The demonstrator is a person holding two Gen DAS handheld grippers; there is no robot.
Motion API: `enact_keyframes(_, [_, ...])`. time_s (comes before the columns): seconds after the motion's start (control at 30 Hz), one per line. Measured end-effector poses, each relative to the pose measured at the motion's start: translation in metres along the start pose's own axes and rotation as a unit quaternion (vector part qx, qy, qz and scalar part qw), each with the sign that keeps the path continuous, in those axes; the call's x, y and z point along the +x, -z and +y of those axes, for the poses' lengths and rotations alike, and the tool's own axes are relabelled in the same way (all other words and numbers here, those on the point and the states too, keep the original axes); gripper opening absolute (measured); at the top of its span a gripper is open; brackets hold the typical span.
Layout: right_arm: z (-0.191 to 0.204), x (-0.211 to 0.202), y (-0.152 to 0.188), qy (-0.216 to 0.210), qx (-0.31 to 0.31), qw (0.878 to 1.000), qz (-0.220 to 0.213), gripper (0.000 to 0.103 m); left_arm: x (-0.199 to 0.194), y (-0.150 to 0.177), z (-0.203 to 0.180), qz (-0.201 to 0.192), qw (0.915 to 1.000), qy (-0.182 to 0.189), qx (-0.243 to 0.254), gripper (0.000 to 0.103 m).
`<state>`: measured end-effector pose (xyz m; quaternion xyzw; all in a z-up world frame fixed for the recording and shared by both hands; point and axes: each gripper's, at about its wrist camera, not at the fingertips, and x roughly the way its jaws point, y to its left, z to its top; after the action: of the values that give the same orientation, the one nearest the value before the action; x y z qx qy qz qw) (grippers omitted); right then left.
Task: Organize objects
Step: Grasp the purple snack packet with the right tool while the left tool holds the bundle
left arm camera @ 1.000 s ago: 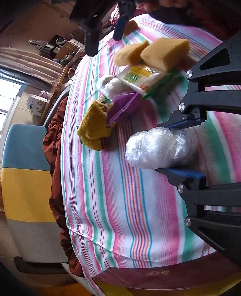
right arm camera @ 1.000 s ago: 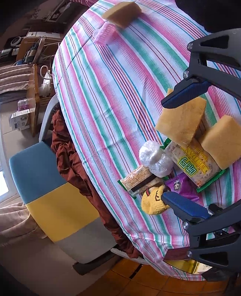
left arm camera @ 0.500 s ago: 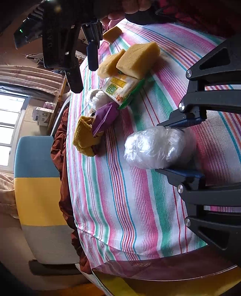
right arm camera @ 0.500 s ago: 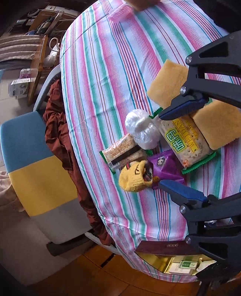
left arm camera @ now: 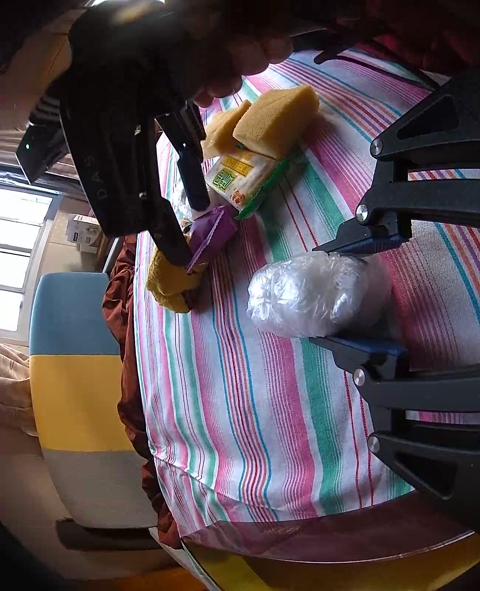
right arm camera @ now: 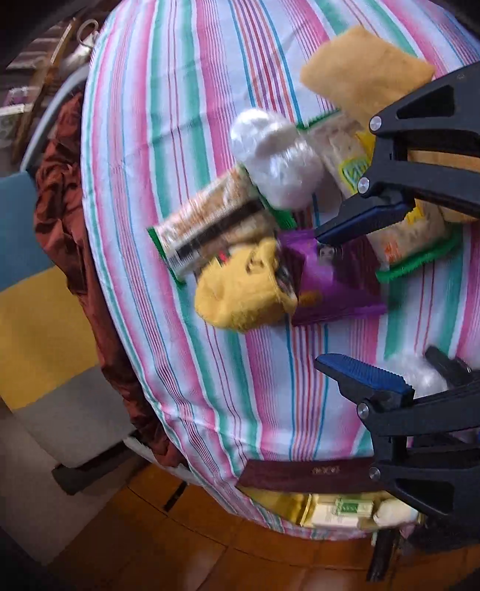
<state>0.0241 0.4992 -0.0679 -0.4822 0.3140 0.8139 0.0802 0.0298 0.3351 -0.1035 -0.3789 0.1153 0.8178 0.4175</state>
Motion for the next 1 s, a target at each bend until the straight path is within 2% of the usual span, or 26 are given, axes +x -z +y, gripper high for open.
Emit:
enact_keyframes(0.07, [0.005,-0.002,0.002,-0.063,0.001,0.998,0.01,0.063,0.0,0.0,-0.001,0.0,1.0,0.0,0.0,0.038])
enact_keyframes(0.17, [0.006,-0.009,0.003,-0.073,0.001,0.997,-0.006,0.063,0.0,0.0,-0.001,0.0,1.0,0.0,0.0,0.038])
enact_keyframes(0.3, [0.002,-0.008,0.004,-0.033,0.004,0.999,-0.006,0.063,0.0,0.0,-0.001,-0.001,1.0,0.001,-0.001,0.038])
enact_keyframes(0.4, [0.013,-0.01,0.006,0.007,-0.037,0.999,-0.018,0.063,0.0,0.0,-0.001,-0.001,1.0,0.002,-0.001,0.038])
enact_keyframes(0.5, [0.033,-0.017,0.014,0.066,-0.121,0.989,-0.047,0.063,-0.001,0.001,-0.001,-0.001,1.0,0.003,-0.002,0.038])
enact_keyframes(0.63, [0.059,-0.012,0.021,0.084,-0.208,0.973,-0.055,0.063,-0.001,0.001,-0.001,-0.001,1.0,0.005,-0.003,0.038])
enact_keyframes(0.83, [0.07,0.021,0.013,0.112,-0.277,0.954,-0.015,0.063,-0.002,0.001,0.0,-0.001,0.9999,0.008,-0.006,0.038])
enact_keyframes(1.0, [0.062,0.038,0.014,0.13,-0.289,0.948,0.012,0.062,-0.002,0.001,0.0,-0.001,0.9999,0.009,-0.007,0.038])
